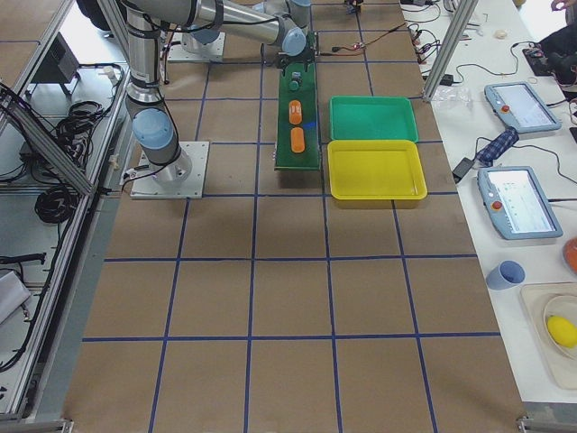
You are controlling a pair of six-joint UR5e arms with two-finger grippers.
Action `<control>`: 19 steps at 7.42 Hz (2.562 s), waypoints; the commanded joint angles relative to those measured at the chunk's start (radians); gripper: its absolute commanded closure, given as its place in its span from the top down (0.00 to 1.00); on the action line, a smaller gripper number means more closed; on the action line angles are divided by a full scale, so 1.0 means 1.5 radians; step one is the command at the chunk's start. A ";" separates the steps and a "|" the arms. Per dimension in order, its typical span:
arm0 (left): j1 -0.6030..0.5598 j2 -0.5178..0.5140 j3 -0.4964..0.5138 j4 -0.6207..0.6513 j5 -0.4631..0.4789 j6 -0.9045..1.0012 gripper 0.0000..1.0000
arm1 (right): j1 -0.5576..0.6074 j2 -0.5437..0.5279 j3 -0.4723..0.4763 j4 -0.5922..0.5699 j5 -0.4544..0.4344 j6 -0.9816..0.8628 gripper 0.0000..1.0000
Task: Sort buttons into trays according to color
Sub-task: 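Carry the button to the green tray while the left gripper places a yellow-capped button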
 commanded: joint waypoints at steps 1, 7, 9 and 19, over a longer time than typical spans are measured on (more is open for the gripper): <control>0.007 -0.010 0.000 -0.004 -0.002 -0.007 1.00 | -0.005 0.011 0.000 -0.001 -0.002 0.007 1.00; 0.011 -0.005 0.008 -0.027 0.004 -0.003 0.00 | -0.031 0.023 0.030 0.003 -0.033 0.001 0.78; -0.002 0.054 -0.023 -0.097 0.018 -0.002 0.00 | -0.033 0.018 0.028 0.002 -0.018 -0.003 0.00; -0.211 0.471 -0.561 -0.067 -0.032 -0.030 0.00 | -0.221 0.012 -0.044 -0.001 -0.020 -0.185 0.00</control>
